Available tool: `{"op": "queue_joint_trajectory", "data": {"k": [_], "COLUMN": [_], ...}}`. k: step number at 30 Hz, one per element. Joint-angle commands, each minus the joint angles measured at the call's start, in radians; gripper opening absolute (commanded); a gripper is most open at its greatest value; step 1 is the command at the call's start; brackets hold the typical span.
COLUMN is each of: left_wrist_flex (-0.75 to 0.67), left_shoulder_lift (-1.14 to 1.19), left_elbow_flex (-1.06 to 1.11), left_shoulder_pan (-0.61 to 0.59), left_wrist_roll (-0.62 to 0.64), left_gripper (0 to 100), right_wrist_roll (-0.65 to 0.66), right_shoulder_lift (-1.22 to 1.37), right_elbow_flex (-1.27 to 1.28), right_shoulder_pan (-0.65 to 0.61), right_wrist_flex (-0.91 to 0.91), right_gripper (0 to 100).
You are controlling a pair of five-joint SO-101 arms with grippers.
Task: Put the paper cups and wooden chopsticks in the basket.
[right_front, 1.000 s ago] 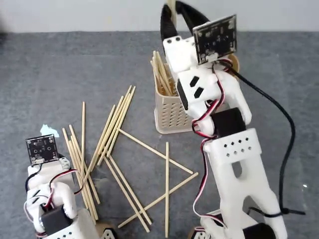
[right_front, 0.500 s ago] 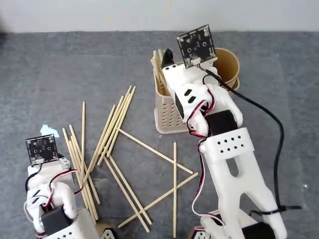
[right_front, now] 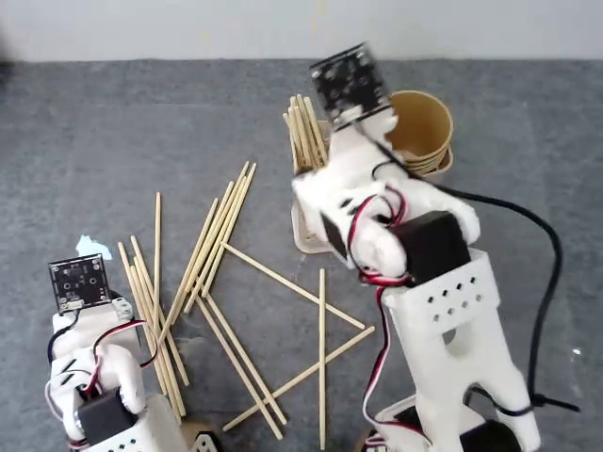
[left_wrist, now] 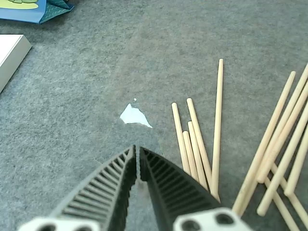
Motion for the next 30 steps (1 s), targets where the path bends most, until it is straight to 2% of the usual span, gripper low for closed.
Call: {"op": "queue_joint_trajectory", "data": {"k": [1,8,15,22,30], "left_wrist_flex": [-0.025,-0.038,-0.038,-0.026,-0.034], "left_shoulder_lift": [-0.02,-0.02,-0.02,-0.02,-0.02], "left_elbow_flex": [-0.002,0.008,0.008,0.061,0.14], "left_shoulder_pan": [0.009,0.009,0.005,-0.006,-0.132], "left_wrist_roll": [-0.008,-0.008,-0.008,-0.069,-0.133], "left_gripper": [1,1,1,1,1], "right_wrist_roll": [-0.008,-0.023,-0.127,-0.138,-0.138], "right_shoulder_lift": [-0.004,0.007,-0.004,-0.004,0.005], "right_elbow_flex": [-0.057,-0.041,0.17,0.4,0.601], "right_shoulder_pan": [-0.05,-0.159,-0.243,-0.302,-0.367], "right_wrist_flex": [0.11,0.311,0.332,0.151,-0.211], "right_gripper": [12.4,12.3,12.3,12.3,12.3]}}
